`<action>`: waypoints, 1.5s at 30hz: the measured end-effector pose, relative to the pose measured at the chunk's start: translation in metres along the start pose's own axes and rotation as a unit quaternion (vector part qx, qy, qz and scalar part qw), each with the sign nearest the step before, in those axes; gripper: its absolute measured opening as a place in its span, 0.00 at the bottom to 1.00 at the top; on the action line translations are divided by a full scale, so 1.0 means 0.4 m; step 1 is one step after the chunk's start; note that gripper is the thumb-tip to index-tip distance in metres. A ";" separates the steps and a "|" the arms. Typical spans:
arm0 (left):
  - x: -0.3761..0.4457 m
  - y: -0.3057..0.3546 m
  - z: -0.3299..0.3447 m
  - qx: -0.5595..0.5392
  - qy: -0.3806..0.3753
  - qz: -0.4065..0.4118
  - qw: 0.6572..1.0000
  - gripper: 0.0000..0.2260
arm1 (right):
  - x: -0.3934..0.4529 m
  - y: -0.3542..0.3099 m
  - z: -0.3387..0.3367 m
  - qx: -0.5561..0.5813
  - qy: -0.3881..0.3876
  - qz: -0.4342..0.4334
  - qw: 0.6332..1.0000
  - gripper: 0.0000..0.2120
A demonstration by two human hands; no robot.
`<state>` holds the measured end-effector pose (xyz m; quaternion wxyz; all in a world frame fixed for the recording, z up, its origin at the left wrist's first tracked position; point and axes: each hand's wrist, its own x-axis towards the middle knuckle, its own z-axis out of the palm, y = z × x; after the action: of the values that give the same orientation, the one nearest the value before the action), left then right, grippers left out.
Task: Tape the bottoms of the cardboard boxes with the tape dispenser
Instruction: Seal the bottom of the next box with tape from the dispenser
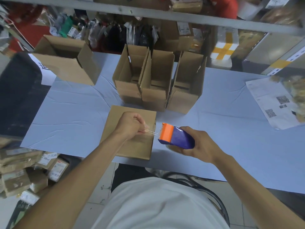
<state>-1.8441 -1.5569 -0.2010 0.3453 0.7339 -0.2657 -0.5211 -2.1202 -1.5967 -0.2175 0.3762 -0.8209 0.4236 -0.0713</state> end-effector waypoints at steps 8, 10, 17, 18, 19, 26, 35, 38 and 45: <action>0.025 -0.009 -0.035 0.038 -0.005 0.006 0.999 0.09 | 0.047 0.019 -0.010 -0.086 -0.009 0.016 0.996 0.26; 0.037 -0.020 -0.030 0.076 0.024 0.021 0.997 0.07 | 0.066 0.017 -0.002 -0.084 -0.004 0.014 0.996 0.26; 0.046 -0.026 -0.059 0.118 0.085 0.062 0.987 0.04 | 0.080 0.062 -0.030 -0.136 -0.036 0.007 0.990 0.28; 0.046 -0.026 -0.057 0.123 0.077 0.061 0.988 0.04 | 0.084 0.066 -0.036 -0.149 -0.045 0.003 0.988 0.29; 0.050 -0.028 -0.057 0.119 0.072 0.058 0.989 0.04 | 0.089 0.069 -0.039 -0.151 -0.050 0.002 0.987 0.29; 0.065 -0.054 -0.062 0.091 0.085 0.051 0.991 0.05 | 0.106 0.085 -0.034 -0.143 -0.059 -0.002 0.988 0.31; 0.091 -0.032 -0.062 0.520 0.139 0.084 0.839 0.21 | 0.139 0.079 -0.007 -0.191 -0.095 0.035 0.976 0.29; 0.114 -0.018 -0.029 0.501 0.023 0.126 0.856 0.13 | 0.153 0.063 0.005 -0.212 -0.106 0.036 0.971 0.30; 0.151 -0.061 -0.066 0.445 -0.118 0.239 0.855 0.09 | 0.189 0.027 0.023 -0.246 -0.162 0.135 0.946 0.25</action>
<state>-1.7994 -1.5811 -0.2495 0.0616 0.6563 -0.6749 -0.3315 -2.0752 -1.6521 -0.2465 0.2325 -0.8233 0.4686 0.2203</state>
